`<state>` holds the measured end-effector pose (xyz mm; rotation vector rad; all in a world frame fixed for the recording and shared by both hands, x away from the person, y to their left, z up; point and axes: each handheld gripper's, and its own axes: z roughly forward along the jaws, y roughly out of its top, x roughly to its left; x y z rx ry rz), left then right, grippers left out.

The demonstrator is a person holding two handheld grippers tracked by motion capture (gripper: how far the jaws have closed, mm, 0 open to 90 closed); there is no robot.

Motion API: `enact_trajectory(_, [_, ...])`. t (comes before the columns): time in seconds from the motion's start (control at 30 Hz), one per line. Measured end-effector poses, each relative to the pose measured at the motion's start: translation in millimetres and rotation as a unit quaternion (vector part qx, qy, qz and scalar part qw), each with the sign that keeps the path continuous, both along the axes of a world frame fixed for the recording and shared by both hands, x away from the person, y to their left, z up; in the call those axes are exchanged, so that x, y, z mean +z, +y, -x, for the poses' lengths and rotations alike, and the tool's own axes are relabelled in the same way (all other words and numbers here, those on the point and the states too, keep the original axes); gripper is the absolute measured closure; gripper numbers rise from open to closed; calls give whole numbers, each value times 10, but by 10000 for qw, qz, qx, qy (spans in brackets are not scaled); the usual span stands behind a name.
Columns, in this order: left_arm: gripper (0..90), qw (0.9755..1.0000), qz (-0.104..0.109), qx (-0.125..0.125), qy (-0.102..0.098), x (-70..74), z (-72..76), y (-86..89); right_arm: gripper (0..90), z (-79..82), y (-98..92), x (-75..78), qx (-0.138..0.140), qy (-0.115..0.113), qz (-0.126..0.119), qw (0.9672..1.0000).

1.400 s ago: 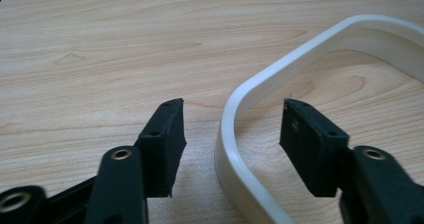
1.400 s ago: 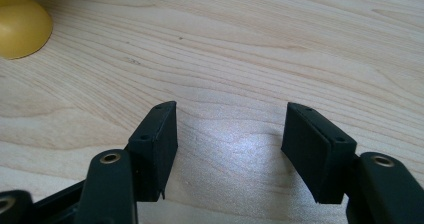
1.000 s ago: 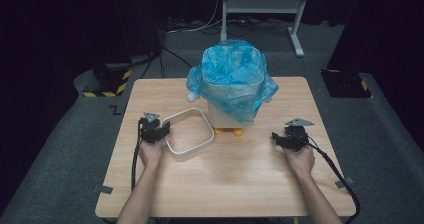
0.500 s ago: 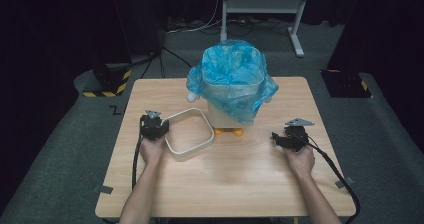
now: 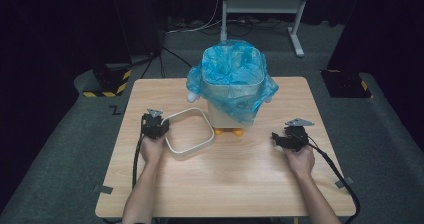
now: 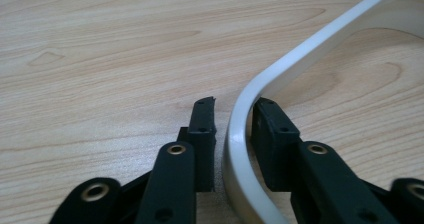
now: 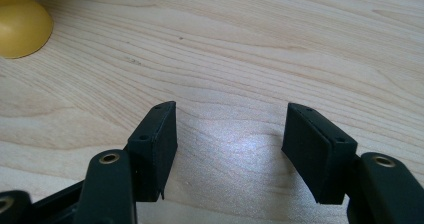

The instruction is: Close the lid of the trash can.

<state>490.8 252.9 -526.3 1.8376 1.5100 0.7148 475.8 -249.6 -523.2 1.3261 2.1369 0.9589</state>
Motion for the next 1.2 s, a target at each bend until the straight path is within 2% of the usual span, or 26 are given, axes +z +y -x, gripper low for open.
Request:
enact_trajectory(0.23, [775,10000,-25,-96,-2,1,6,-14,383,1,1,0,10,3,0,10000])
enact_trajectory(0.67, [785,9995,127,-304,24,7,24,0,369,-1,-1,0,-19,8,6,10000])
enact_trajectory(0.93, [794,9990,150,-409,58,30,42,-1,367,-4,-3,-2,-15,6,-2,10000])
enact_trajectory(1.2, [801,9987,55,-504,59,63,80,-16,364,-3,-3,-1,-11,10,4,10000])
